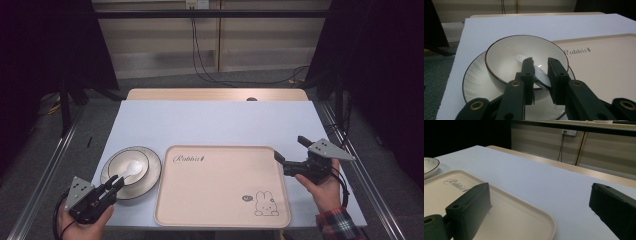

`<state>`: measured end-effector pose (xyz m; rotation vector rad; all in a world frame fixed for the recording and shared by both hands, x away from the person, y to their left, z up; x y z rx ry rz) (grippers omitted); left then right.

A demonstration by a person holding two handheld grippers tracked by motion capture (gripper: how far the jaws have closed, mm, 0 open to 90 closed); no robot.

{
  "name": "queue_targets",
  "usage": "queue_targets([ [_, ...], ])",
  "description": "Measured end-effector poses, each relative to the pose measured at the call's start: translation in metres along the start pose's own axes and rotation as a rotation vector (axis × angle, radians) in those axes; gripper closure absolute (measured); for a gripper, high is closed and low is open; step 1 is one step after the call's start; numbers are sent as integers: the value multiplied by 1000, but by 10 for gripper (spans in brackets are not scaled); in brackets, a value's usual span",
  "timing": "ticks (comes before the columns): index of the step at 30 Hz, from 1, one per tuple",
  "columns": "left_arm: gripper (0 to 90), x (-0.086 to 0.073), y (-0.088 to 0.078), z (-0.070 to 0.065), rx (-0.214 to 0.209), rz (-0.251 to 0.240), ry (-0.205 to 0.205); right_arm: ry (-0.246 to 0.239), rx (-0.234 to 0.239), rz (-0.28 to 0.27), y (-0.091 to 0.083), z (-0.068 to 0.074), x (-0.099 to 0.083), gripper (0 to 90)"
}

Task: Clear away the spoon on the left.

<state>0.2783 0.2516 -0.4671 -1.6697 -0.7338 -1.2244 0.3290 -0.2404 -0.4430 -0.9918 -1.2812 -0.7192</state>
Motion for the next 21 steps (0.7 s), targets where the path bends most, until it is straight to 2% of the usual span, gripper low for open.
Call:
queue_targets([
  [4, 777, 3, 5, 1, 7, 4, -7, 2, -1, 4, 0, -1, -1, 32],
  [11, 820, 12, 14, 4, 0, 2, -47, -7, -6, 2, -1, -2, 0, 30],
  [21, 831, 21, 21, 5, 7, -7, -44, -4, -6, 12, 0, -3, -3, 27],
])
Point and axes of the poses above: each handheld gripper's, and its own axes: y roughly forward along the jaws, x roughly out of its top, z roughly to its left, the point moved 9 cm from there along y, roughly forward along the jaws, and after that the axes turned 5 degrees about -z, right-handed, at the moved point
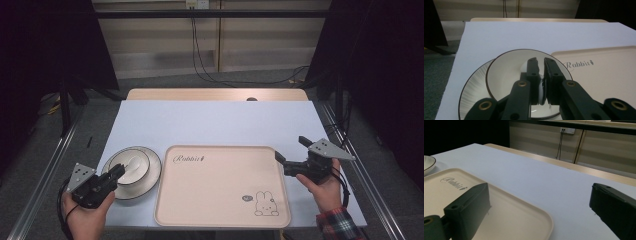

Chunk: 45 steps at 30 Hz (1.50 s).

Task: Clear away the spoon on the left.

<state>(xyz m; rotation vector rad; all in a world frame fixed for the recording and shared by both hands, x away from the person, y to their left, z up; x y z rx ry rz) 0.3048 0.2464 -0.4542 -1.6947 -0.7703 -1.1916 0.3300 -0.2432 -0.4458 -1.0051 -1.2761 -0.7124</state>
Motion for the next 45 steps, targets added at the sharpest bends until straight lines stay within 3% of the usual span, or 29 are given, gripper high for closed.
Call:
queue_targets([
  [17, 844, 18, 11, -2, 2, -22, -15, -2, -1, 4, -1, -1, -1, 26],
  [33, 849, 24, 18, -5, -27, -41, 10, -14, -1, 10, -3, 1, -2, 24],
  [45, 848, 39, 52, -10, -55, -95, 35, -12, -18, 17, -3, -3, -4, 21],
])
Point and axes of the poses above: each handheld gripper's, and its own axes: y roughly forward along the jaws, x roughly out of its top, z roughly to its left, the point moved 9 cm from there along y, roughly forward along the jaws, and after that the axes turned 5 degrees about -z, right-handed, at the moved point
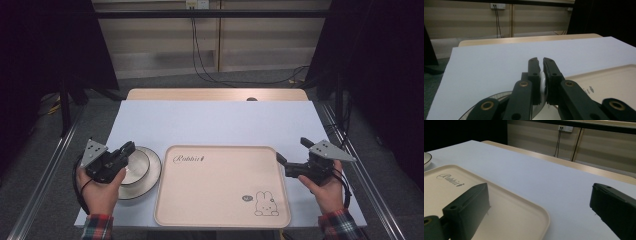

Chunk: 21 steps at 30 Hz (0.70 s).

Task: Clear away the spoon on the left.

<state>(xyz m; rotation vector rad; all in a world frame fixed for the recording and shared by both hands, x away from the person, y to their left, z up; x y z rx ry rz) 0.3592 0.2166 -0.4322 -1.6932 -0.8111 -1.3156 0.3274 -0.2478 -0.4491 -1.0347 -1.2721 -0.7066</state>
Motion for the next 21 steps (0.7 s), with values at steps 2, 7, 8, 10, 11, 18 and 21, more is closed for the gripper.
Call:
queue_targets([
  [2, 845, 0, 7, -1, -12, -13, 2, 0, -6, 7, -1, -1, -1, 21],
  [7, 844, 0, 21, -1, -14, -19, 12, 6, -10, 10, -1, -2, -3, 22],
  [8, 841, 0, 23, 0, -14, -14, 9, 8, -11, 12, -1, -3, -5, 22],
  [10, 840, -1, 25, 0, -13, -10, -6, 10, -17, 15, -1, -4, -6, 22],
  [11, 840, -1, 25, 1, -15, -10, -4, 13, -18, 13, -1, -5, -6, 22],
  [18, 820, -9, 23, -1, -16, -12, 7, 17, -16, 17, -4, -5, -8, 22],
  [21, 819, -10, 18, 0, -18, -16, 11, 18, -21, 16, -3, -5, -7, 23],
])
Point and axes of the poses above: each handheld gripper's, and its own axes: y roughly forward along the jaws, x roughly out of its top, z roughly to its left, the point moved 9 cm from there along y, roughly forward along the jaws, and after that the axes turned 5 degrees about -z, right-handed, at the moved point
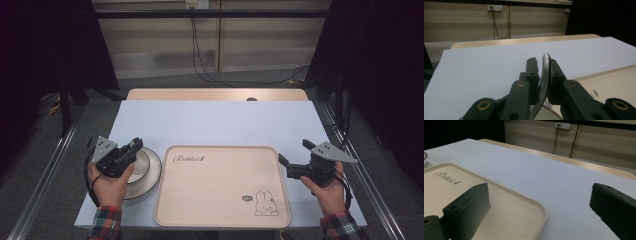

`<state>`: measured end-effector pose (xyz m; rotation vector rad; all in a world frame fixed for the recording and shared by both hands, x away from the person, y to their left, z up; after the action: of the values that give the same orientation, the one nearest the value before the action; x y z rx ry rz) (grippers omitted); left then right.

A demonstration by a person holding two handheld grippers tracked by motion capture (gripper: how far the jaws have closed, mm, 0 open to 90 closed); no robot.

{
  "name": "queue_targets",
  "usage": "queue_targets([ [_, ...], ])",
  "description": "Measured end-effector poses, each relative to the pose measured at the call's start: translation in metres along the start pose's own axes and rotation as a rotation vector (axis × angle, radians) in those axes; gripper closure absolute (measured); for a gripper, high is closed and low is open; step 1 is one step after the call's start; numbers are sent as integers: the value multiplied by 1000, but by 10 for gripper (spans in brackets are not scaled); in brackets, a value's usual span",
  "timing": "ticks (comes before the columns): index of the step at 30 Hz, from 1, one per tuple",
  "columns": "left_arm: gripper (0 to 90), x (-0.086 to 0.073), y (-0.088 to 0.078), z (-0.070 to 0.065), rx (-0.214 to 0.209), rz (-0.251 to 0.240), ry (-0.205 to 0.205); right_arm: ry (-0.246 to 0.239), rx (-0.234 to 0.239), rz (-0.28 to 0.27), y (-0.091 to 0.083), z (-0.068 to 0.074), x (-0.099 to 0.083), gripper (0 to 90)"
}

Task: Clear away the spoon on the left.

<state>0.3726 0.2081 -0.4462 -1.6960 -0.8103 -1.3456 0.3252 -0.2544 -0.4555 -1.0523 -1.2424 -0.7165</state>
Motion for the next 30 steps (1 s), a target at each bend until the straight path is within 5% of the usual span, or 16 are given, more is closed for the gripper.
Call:
queue_targets([
  [8, 816, -6, -7, 7, 6, 8, -7, -12, 13, -1, 4, 5, 0, 24],
  [16, 849, -3, -17, 8, 19, 10, -59, -13, 13, -3, 5, 6, 2, 25],
  [30, 850, 37, -15, -4, -14, 25, -95, -19, 17, 12, 2, 4, -2, 17],
])
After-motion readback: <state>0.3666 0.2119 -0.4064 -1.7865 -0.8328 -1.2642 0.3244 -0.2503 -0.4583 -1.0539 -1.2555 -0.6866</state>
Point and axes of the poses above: each handheld gripper's, and its own axes: y roughly forward along the jaws, x roughly out of its top, z roughly to its left, the point moved 9 cm from there along y, roughly forward along the jaws, and after that the axes turned 5 degrees about -z, right-handed, at the moved point
